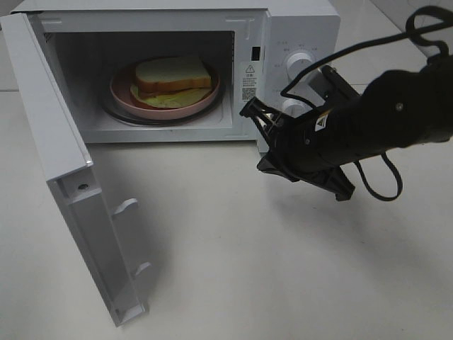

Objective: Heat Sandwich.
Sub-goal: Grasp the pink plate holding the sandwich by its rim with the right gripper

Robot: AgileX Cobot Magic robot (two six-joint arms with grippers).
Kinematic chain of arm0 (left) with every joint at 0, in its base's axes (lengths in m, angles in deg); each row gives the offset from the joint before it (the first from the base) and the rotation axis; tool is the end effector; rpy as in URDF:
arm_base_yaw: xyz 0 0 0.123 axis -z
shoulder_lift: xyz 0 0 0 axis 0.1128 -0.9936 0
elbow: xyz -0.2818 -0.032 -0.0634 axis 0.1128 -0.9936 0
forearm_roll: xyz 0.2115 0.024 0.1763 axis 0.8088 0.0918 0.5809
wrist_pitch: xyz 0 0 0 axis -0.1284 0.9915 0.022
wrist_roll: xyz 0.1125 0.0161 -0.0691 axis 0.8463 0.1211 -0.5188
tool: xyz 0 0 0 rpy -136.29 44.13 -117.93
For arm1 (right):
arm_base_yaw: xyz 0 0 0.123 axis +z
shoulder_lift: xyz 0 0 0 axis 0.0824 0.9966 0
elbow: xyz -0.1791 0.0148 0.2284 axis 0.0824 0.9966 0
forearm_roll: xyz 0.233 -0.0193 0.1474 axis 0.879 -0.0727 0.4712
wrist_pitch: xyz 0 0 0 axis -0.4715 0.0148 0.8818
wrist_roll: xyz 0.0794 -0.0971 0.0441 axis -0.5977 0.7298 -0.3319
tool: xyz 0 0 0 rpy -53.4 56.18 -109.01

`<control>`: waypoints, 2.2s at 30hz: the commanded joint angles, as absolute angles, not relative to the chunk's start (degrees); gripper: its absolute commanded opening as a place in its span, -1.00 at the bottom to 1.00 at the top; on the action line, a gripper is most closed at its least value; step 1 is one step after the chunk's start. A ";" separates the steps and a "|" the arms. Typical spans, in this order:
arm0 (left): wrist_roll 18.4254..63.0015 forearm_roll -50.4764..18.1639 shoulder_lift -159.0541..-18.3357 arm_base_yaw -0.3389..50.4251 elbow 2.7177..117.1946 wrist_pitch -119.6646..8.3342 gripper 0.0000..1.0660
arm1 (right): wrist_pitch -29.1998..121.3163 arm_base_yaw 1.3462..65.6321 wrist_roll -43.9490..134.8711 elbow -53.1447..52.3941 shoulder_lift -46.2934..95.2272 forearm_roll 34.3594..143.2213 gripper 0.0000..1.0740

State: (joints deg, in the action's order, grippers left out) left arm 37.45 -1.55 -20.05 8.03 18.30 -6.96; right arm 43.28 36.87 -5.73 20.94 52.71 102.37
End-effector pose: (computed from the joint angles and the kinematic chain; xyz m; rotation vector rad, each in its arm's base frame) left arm 0.0494 -0.0014 0.2719 0.0366 2.0254 -0.0115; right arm 0.3169 0.1987 0.1274 0.6101 2.4196 0.7451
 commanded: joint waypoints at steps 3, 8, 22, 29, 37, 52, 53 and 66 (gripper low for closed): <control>37.50 -1.55 -18.79 7.80 18.07 -7.42 0.73 | 29.01 36.64 10.42 15.44 51.80 101.45 -1.00; 37.50 -1.55 -18.79 7.80 18.07 -7.42 0.73 | 21.16 36.64 22.34 11.83 51.80 101.45 -0.99; 37.50 -1.55 -18.79 7.80 18.07 -7.42 0.73 | 3.80 36.64 53.68 4.49 51.80 101.17 -0.98; 37.50 -1.55 -18.79 7.80 18.07 -7.42 0.73 | -2.33 36.64 77.17 3.23 51.80 100.94 -0.95; 37.50 -1.55 -18.79 7.80 18.07 -7.42 0.73 | -3.99 36.64 102.50 3.18 51.80 97.61 -0.93; 37.50 -1.55 -18.79 7.80 18.07 -7.42 0.73 | -2.39 36.64 127.19 3.18 51.80 91.83 -0.77; 37.50 -1.55 -18.79 7.80 18.07 -7.42 0.73 | -2.16 36.64 126.96 3.18 51.80 91.83 -0.70; 37.50 -1.55 -18.79 7.80 18.07 -7.42 0.73 | 2.77 36.70 113.67 3.18 51.80 91.83 0.78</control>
State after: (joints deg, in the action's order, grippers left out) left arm 37.45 -1.55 -20.05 8.03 18.30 -6.96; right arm 2.43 36.76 115.96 3.46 52.31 91.94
